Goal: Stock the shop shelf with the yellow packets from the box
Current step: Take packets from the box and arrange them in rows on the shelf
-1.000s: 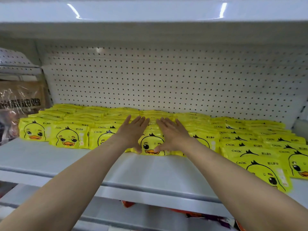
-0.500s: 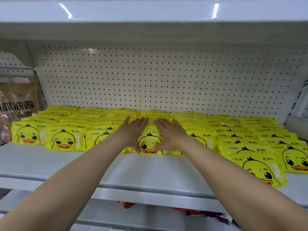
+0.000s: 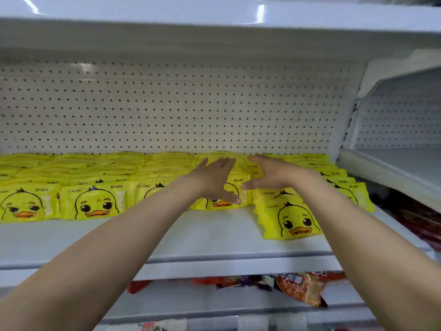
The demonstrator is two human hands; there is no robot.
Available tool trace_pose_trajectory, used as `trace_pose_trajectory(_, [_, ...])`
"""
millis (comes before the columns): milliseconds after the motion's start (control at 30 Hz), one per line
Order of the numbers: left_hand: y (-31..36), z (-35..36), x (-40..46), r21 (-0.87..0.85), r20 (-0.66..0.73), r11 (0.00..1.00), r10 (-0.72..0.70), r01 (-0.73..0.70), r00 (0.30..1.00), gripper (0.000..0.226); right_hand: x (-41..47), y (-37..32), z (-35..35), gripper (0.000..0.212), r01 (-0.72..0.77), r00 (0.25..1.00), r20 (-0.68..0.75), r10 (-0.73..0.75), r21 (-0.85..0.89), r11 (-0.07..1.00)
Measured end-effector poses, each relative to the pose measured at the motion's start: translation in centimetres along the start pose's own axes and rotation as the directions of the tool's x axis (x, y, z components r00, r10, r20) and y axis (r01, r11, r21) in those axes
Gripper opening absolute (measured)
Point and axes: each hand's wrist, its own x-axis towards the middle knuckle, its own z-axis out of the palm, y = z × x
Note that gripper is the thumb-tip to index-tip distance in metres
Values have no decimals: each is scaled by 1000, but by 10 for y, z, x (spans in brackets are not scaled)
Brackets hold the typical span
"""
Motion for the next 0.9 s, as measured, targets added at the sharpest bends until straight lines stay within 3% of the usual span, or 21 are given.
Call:
trace_pose_trajectory(167, [64, 14, 25, -35, 93, 995, 94, -91, 991, 123, -33, 63, -5, 122, -56, 981, 181, 62, -37, 998])
trace_pose_trajectory(367, [105, 26, 39, 0, 207, 999, 35, -35, 978, 141, -47, 101, 12, 139, 19, 949, 316, 8, -83, 996])
trace_pose_trajectory(533, [119, 35, 48, 59, 204, 997, -60, 49, 977, 146, -34, 117, 30, 141, 132, 974, 199, -104, -131, 983])
trace_pose_trajectory(733, [118, 37, 68, 103, 47, 985, -145, 139, 988, 144, -23, 121, 38, 128, 151, 985, -62, -163, -173, 973])
trace_pose_trajectory(900, [114, 39, 78, 104, 9, 978, -184, 182, 983, 146, -8, 125, 41, 131, 125, 986, -80, -144, -206, 971])
